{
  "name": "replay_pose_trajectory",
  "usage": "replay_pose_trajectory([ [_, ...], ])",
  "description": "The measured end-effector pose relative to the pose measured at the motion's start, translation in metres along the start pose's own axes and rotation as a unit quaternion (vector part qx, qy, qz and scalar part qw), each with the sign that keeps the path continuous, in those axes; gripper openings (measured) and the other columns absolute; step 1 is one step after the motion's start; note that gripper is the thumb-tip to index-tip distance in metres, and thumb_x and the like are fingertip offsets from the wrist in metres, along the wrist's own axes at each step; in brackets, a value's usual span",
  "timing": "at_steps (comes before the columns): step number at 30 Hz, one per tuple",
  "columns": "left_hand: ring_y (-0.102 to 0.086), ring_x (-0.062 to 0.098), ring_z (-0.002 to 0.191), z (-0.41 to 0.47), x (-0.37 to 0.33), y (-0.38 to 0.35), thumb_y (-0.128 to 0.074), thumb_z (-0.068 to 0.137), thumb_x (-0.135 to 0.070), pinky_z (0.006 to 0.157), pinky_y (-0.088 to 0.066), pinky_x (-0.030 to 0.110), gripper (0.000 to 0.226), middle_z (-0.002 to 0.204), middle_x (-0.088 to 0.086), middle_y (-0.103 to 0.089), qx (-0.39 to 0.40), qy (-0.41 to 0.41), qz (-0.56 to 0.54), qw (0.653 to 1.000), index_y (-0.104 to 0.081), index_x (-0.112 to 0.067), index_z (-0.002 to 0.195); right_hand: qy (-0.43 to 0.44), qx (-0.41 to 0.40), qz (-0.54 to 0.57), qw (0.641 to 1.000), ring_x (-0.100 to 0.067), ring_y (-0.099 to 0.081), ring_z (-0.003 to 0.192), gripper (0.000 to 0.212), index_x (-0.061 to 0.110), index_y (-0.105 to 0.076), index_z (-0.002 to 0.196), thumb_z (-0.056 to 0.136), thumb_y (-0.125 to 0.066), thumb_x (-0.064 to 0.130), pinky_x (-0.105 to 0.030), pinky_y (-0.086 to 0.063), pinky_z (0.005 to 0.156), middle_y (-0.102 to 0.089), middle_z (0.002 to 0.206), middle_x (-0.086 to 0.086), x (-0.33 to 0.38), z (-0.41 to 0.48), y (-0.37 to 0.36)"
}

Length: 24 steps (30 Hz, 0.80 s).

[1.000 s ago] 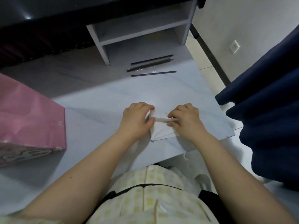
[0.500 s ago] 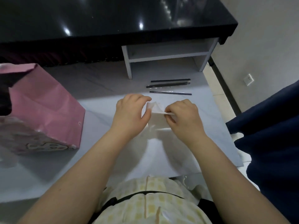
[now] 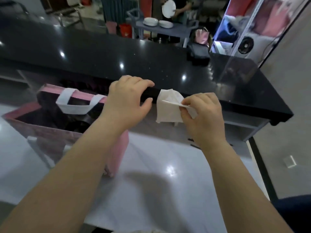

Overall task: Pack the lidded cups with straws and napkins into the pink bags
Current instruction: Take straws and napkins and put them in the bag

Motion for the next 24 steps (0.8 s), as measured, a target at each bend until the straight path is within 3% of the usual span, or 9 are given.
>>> replay_pose_trajectory([
  [6, -0.054, 0.028, 0.117, -0.003, 0.069, 0.057, -0.07, 0.081, -0.021, 0.098, -0.041, 0.049, 0.043, 0.117, 0.001, -0.067, -0.024, 0.04, 0.022, 0.999, -0.065, -0.018, 0.124, 0.053, -0.046, 0.065, 0.995, -0.028, -0.055, 0.088, 0.009, 0.007, -0.071, 0.083, 0.076, -0.075, 0.005, -0.041, -0.046, 0.078, -0.068, 0.086, -0.003, 0.071, 0.049, -0.021],
  [13, -0.056, 0.018, 0.113, -0.028, 0.162, 0.092, -0.069, 0.081, -0.036, 0.096, -0.043, 0.047, 0.034, 0.112, -0.01, -0.068, 0.041, 0.072, 0.028, 0.996, -0.069, -0.028, 0.114, 0.073, -0.022, 0.103, 0.992, -0.025, -0.057, 0.086, 0.011, 0.008, -0.071, 0.082, 0.075, -0.078, 0.004, -0.043, -0.048, 0.074, -0.068, 0.085, -0.001, 0.151, 0.067, -0.07],
  [17, -0.055, 0.011, 0.113, -0.044, 0.205, 0.086, -0.074, 0.074, -0.052, 0.098, -0.043, 0.042, 0.04, 0.113, -0.019, -0.066, 0.14, 0.059, 0.013, 0.988, -0.071, -0.035, 0.11, 0.046, 0.036, 0.113, 0.992, -0.018, -0.053, 0.086, 0.014, 0.012, -0.07, 0.085, 0.074, -0.078, 0.006, -0.035, -0.048, 0.074, -0.066, 0.086, 0.003, 0.174, 0.063, -0.096],
  [21, -0.045, 0.006, 0.122, -0.05, 0.229, 0.076, -0.064, 0.069, -0.07, 0.106, -0.036, 0.039, 0.06, 0.126, -0.028, -0.057, 0.219, 0.02, 0.014, 0.975, -0.061, -0.043, 0.123, -0.026, 0.175, 0.138, 0.974, -0.004, -0.05, 0.083, 0.012, 0.025, -0.067, 0.086, 0.082, -0.07, 0.014, -0.023, -0.046, 0.07, -0.059, 0.084, 0.018, 0.19, 0.046, -0.131],
  [24, -0.026, 0.008, 0.14, -0.049, 0.239, 0.07, -0.066, 0.063, -0.077, 0.116, -0.02, 0.038, 0.086, 0.146, -0.027, -0.041, 0.254, 0.003, 0.021, 0.967, -0.046, -0.044, 0.139, -0.036, 0.219, 0.082, 0.972, -0.008, -0.052, 0.083, 0.008, 0.025, -0.066, 0.086, 0.086, -0.065, 0.017, -0.03, -0.048, 0.068, -0.06, 0.085, 0.013, 0.198, 0.037, -0.149],
])
Point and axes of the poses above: each hand's wrist, its own z-axis towards the middle knuckle, its own y-axis out of the back of the hand, x = y × z, the point moved 5 cm from there along z, towards the middle knuckle
